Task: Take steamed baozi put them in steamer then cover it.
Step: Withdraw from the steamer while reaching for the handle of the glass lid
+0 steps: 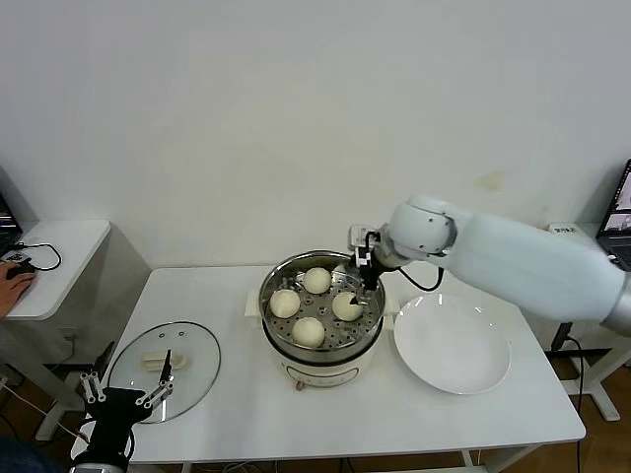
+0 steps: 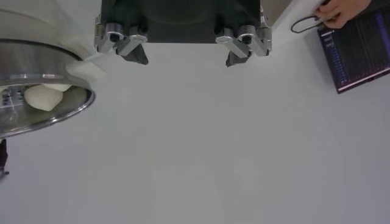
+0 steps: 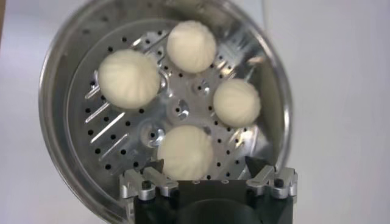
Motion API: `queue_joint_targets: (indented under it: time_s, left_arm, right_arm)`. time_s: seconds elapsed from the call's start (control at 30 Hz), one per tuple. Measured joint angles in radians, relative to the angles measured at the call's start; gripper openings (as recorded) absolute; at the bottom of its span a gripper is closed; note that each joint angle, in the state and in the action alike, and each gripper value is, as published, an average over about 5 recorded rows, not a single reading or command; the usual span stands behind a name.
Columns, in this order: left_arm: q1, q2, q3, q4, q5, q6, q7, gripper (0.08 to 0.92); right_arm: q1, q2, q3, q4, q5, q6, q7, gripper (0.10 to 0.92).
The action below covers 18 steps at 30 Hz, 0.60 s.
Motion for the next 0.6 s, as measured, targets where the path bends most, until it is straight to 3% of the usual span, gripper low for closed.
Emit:
queue_joint_targets:
  time_s: [0.27, 0.6]
  left_arm:
    - [0.006, -0.007, 0.002, 0.002, 0.007, -0.015, 0.002, 0.823]
    - [-0.004, -0.015, 0.014, 0.026, 0.014, -0.03, -0.007, 0.823]
  right_arm:
    - [-0.16, -0.164, 0.189, 0.143, 0.089, 0.058, 0.247, 0.823]
    - [-0.752, -0.208, 0.763, 0.283, 0.055, 0.307, 0.576, 0.823]
